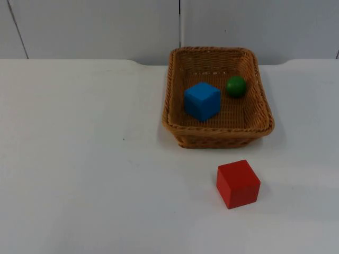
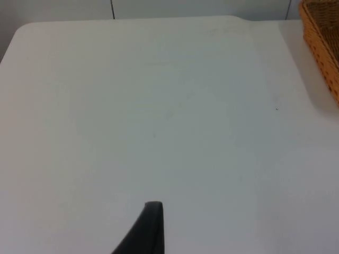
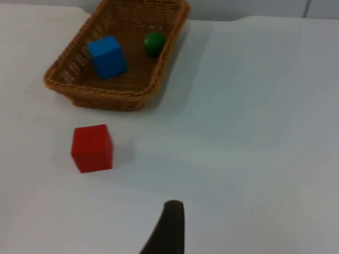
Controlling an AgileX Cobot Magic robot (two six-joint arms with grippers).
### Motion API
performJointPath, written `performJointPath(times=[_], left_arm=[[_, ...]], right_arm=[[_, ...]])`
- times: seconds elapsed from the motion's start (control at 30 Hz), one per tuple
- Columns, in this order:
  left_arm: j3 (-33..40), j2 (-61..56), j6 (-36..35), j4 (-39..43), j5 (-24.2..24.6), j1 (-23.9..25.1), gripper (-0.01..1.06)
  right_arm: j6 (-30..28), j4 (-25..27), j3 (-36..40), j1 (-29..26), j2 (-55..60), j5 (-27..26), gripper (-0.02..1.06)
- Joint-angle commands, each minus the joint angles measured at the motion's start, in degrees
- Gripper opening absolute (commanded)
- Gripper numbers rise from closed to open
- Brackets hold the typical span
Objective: Place all geometric objects except the red cube into the basket.
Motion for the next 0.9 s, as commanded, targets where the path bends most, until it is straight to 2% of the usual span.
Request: performJointPath(times=[0.0, 0.07, 0.3, 0.53, 0.87], left_arm=[[0.3, -0.3, -0.3, 0.2, 0.1, 0.1, 1.0], [0.3, -0.3, -0.3, 0.2, 0.1, 0.1, 1.0], [0.3, -0.3, -0.3, 0.2, 0.1, 0.1, 1.0], [0.3, -0.3, -0.3, 0.3, 0.1, 4.0, 1.0], [0.3, -0.3, -0.3, 0.3, 0.1, 3.2, 1.0]], right_arm=[[0.2, 0.4, 0.1, -3.4, -0.2, -0.2, 0.78], [0.2, 0.4, 0.1, -5.1, -0.2, -0.2, 0.78], [0.2, 0.4, 0.1, -5.3, -0.2, -0.2, 0.78], [0.2, 0.4, 0.1, -5.3, -0.2, -0.2, 0.78], [0.2, 0.4, 0.1, -5.3, -0.2, -0.2, 0.78]])
